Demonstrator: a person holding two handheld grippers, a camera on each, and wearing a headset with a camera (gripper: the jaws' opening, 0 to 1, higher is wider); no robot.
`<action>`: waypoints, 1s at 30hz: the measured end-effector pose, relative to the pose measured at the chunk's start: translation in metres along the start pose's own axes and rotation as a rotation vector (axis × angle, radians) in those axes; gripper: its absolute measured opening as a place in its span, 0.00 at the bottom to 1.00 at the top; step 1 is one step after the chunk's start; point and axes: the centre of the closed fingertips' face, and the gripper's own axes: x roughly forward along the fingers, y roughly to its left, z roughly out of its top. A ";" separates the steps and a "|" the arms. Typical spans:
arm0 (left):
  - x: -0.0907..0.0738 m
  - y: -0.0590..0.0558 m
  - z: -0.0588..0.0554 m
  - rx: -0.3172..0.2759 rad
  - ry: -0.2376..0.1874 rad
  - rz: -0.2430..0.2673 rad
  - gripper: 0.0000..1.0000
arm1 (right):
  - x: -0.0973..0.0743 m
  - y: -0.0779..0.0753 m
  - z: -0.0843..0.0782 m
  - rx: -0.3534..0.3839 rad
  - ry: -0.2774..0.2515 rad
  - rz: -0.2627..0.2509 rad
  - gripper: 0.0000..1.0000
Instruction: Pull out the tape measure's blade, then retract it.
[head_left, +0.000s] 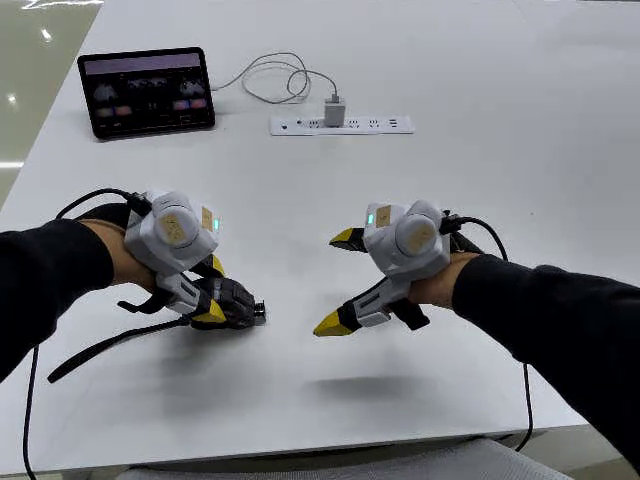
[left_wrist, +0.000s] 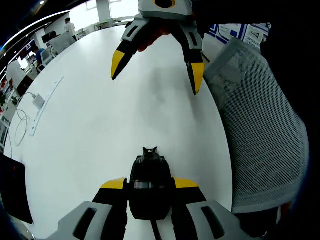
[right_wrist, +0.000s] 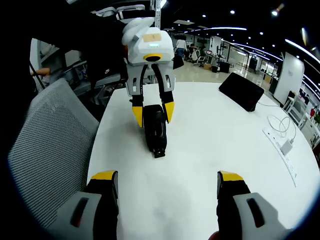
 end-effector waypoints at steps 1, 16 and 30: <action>0.000 0.000 0.000 -0.008 0.001 0.000 0.30 | 0.002 -0.001 0.002 -0.003 0.001 0.003 0.76; 0.005 0.003 -0.004 -0.014 0.082 0.012 0.30 | 0.027 0.007 0.019 -0.024 -0.009 0.055 0.67; 0.005 0.000 -0.004 -0.004 0.079 0.000 0.29 | 0.067 0.014 0.019 -0.038 0.031 0.094 0.50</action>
